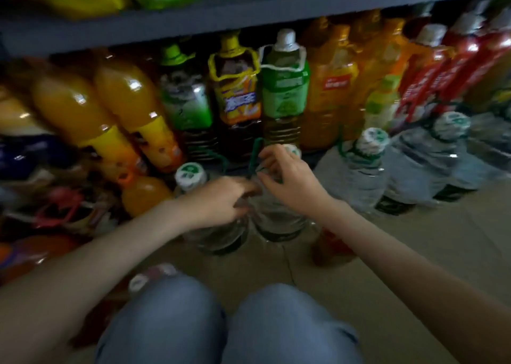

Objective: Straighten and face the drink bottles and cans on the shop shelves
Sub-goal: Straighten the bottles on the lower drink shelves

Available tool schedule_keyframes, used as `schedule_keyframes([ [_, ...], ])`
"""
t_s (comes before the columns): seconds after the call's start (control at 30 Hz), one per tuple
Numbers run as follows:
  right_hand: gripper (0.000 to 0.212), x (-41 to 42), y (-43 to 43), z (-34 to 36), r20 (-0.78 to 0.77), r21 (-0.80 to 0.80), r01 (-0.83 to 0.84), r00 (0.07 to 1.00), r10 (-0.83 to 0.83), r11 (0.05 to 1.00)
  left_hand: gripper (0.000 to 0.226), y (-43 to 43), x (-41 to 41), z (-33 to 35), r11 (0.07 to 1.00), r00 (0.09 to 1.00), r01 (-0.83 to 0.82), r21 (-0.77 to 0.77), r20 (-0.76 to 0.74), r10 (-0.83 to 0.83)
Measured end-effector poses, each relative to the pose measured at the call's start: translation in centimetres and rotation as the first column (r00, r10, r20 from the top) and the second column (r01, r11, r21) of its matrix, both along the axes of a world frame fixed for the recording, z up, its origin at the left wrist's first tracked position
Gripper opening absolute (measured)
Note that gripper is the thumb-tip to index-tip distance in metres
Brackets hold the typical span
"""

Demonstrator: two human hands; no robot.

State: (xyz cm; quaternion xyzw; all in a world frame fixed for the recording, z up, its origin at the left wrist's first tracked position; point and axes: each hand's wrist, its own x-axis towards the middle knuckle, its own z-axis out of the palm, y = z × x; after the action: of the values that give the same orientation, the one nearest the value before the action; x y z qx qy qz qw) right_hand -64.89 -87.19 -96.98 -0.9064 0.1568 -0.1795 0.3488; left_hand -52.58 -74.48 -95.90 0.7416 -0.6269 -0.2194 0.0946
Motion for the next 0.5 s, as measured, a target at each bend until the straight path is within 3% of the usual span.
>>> schedule_keyframes([
  [0.1,0.031,4.0,5.1,-0.1,0.066,0.0,-0.216,0.974,0.216,0.976,0.039,6.9,2.9,-0.1,0.983,0.981,-0.183,-0.022,-0.064,0.181],
  [0.2,0.034,7.4,10.6,-1.4,0.036,0.022,-0.455,0.89,0.454,0.89,0.038,15.2,4.4,-1.0,0.942,0.941,-0.336,-0.028,-0.064,0.334],
  [0.3,0.04,10.4,15.7,-4.3,-0.142,0.059,-0.663,0.734,0.664,0.746,0.062,22.3,4.2,-3.2,0.88,0.878,-0.471,0.054,-0.066,0.474],
  [0.37,0.047,12.0,19.0,-7.0,-0.326,0.098,-0.765,0.58,0.747,0.636,0.069,25.5,3.9,-5.2,0.828,0.831,-0.551,0.11,-0.02,0.556],
  [0.43,0.051,12.7,21.6,-9.0,-0.533,0.048,-0.836,0.441,0.722,0.547,0.062,27.6,3.9,-6.8,0.778,0.786,-0.612,0.14,0.009,0.618],
  [0.5,0.052,12.9,23.2,-10.0,-0.61,-0.029,-0.864,0.413,0.676,0.502,0.041,28.7,4.2,-8.2,0.739,0.751,-0.653,0.164,0.013,0.66],
])
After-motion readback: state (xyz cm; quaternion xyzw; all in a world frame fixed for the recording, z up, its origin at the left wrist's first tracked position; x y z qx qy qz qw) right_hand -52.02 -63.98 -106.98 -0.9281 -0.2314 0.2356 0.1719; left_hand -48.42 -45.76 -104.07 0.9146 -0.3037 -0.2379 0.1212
